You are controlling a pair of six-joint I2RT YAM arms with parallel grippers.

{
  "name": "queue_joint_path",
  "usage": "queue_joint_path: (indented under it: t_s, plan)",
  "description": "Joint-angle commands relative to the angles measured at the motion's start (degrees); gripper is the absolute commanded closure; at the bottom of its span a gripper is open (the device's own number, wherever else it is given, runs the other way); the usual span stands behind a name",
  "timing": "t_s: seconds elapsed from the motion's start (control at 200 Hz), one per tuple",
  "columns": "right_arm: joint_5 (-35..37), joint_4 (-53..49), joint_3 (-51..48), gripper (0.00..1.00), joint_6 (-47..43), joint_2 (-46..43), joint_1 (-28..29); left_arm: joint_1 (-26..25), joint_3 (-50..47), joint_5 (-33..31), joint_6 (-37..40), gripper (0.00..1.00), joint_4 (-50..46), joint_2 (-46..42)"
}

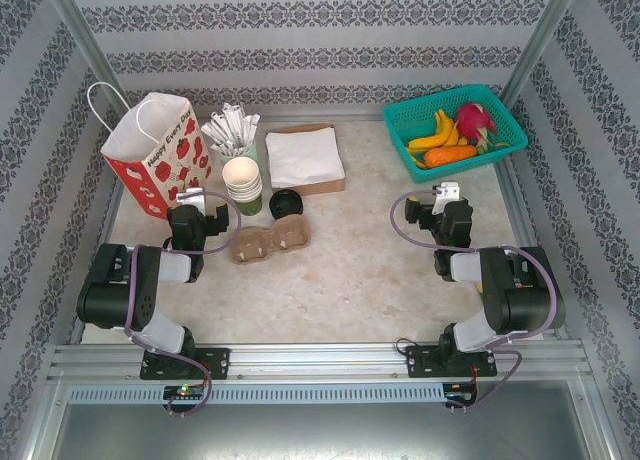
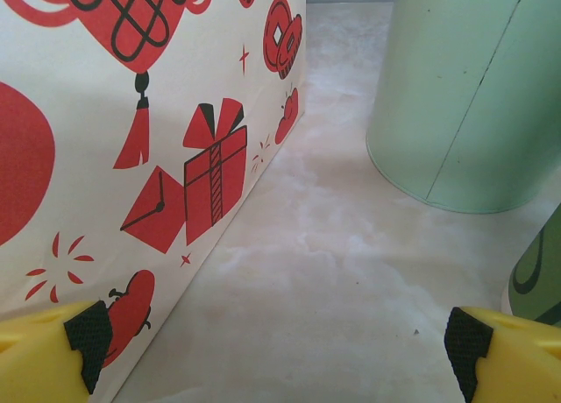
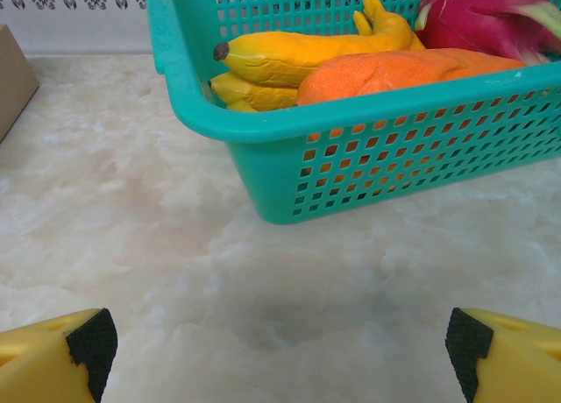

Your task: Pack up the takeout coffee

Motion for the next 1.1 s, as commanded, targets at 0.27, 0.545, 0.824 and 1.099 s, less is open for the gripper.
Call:
queue_joint_path:
  t_s: [0.27, 0.545, 0.824, 1.099]
  plan:
    - [-0.6, 0.3, 1.0, 0.02, 0.5, -0.6, 0.0, -0.4, 1.0, -0.9, -0.4, 0.01, 0.2, -0.6]
    - [-1.3, -10.0, 3.6, 0.02, 0.0, -7.7, 0.1, -0.4, 2.4, -2.6, -1.0, 0.01, -9.3, -7.7]
    - [1.8, -33.3, 12.2, 0.02, 9.2, -17.9, 2.1, -0.5, 3.1, -7.5, -10.3, 0.01, -23.6, -23.9]
    - [2.8, -42.0, 20.3, 0.02, 28.0, -20.0, 8.8, -0.7, 13.8, -8.2, -32.0, 0.01, -50.6, -29.6]
